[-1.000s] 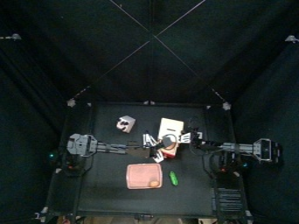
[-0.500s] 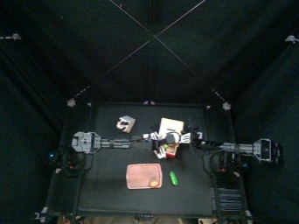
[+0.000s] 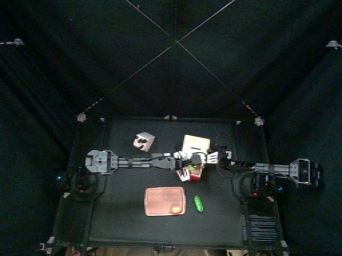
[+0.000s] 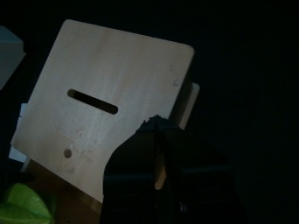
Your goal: Put starfruit in drawer
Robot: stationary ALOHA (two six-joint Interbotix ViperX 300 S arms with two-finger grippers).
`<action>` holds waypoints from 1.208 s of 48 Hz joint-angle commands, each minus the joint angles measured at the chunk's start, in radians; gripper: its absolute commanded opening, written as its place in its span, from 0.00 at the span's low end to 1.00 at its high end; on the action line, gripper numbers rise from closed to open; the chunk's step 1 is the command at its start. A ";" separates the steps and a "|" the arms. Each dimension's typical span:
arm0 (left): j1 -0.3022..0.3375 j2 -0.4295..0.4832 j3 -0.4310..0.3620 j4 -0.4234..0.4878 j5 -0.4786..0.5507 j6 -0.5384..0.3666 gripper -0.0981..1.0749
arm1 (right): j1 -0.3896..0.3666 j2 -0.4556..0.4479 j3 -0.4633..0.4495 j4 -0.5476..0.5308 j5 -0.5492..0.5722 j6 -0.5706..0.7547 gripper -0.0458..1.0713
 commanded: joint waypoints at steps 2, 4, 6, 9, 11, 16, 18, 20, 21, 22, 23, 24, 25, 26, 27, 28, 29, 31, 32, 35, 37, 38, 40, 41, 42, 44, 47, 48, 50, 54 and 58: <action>0.008 -0.020 -0.032 0.003 -0.008 0.003 0.69 | -0.012 0.006 0.012 0.009 0.006 0.000 0.23; 0.008 -0.018 -0.029 0.002 -0.008 0.003 0.72 | -0.012 0.006 0.012 0.009 0.006 0.000 0.23; 0.008 -0.018 -0.028 0.003 -0.008 0.003 0.74 | -0.014 0.006 0.012 0.009 0.008 0.000 0.23; 0.008 -0.017 -0.026 0.003 -0.008 0.003 0.78 | -0.014 0.006 0.012 0.009 0.006 0.000 0.23; 0.008 -0.017 -0.026 0.003 -0.008 0.003 0.81 | -0.014 0.006 0.012 0.009 0.006 0.002 0.23; 0.008 -0.014 -0.028 0.005 -0.008 0.003 0.85 | -0.014 0.008 0.012 0.011 0.006 0.000 0.23; 0.008 -0.014 -0.026 0.005 -0.008 0.003 0.86 | -0.014 0.006 0.012 0.009 0.006 0.000 0.23; 0.008 -0.014 -0.028 0.006 -0.008 0.003 0.86 | -0.014 0.006 0.012 0.009 0.006 0.002 0.23; 0.008 -0.014 -0.026 0.008 -0.008 0.003 0.86 | -0.014 0.006 0.012 0.009 0.006 0.000 0.23; 0.008 -0.014 -0.026 0.008 -0.008 0.003 0.86 | -0.015 0.006 0.012 0.009 0.006 0.000 0.23; 0.008 -0.014 -0.028 0.008 -0.008 0.003 0.86 | -0.014 0.006 0.012 0.009 0.006 0.000 0.23; 0.008 -0.014 -0.028 0.008 -0.008 0.003 0.86 | -0.015 0.006 0.012 0.009 0.006 0.000 0.23; 0.008 -0.014 -0.028 0.008 -0.008 0.003 0.86 | -0.015 0.006 0.012 0.009 0.006 0.000 0.23; 0.008 -0.014 -0.028 0.008 -0.008 0.003 0.86 | -0.015 0.006 0.012 0.009 0.006 0.002 0.23; 0.008 -0.014 -0.028 0.008 -0.008 0.003 0.86 | -0.015 0.006 0.012 0.009 0.006 0.000 0.23; 0.008 -0.014 -0.028 0.008 -0.008 0.002 0.86 | -0.015 0.006 0.012 0.009 0.006 0.000 0.23; 0.008 -0.014 -0.029 0.008 -0.008 0.003 0.86 | -0.015 0.006 0.012 0.009 0.006 0.000 0.23; 0.008 -0.014 -0.031 0.008 -0.008 0.003 0.86 | -0.015 0.006 0.012 0.009 0.006 0.000 0.23; 0.008 -0.014 -0.031 0.008 -0.008 0.003 0.86 | -0.015 0.006 0.012 0.009 0.006 0.000 0.23; 0.008 -0.018 -0.031 0.006 -0.008 0.002 0.86 | -0.015 0.006 0.012 0.011 0.006 0.000 0.23; 0.008 -0.023 -0.032 0.005 -0.008 0.000 0.86 | -0.015 0.006 0.012 0.009 0.006 0.000 0.23; 0.006 -0.025 -0.032 0.005 -0.008 0.000 0.86 | -0.015 0.006 0.012 0.011 0.006 0.000 0.23; 0.005 -0.028 -0.032 0.005 -0.008 -0.003 0.86 | -0.015 0.008 0.012 0.009 0.006 0.000 0.23; 0.005 -0.029 -0.032 0.003 -0.008 -0.005 0.86 | -0.015 0.006 0.012 0.009 0.008 0.000 0.23; 0.003 -0.031 -0.032 0.003 -0.008 -0.005 0.86 | -0.015 0.006 0.012 0.011 0.008 0.000 0.23; 0.002 -0.031 -0.032 0.000 -0.008 -0.005 0.86 | -0.015 0.006 0.012 0.009 0.008 0.000 0.23; -0.002 -0.031 -0.034 -0.006 -0.009 -0.006 0.86 | -0.017 0.006 0.012 0.009 0.006 0.000 0.23; -0.002 -0.029 -0.034 -0.008 -0.009 -0.006 0.86 | -0.015 0.006 0.012 0.011 0.006 0.000 0.23; -0.002 -0.028 -0.037 -0.011 -0.011 -0.006 0.86 | -0.017 0.006 0.012 0.011 0.008 0.000 0.23; -0.002 -0.029 -0.037 -0.011 -0.012 -0.008 0.86 | -0.015 0.006 0.012 0.011 0.006 0.000 0.23; -0.002 -0.032 -0.037 -0.012 -0.014 -0.012 0.86 | -0.017 0.006 0.012 0.011 0.006 0.000 0.23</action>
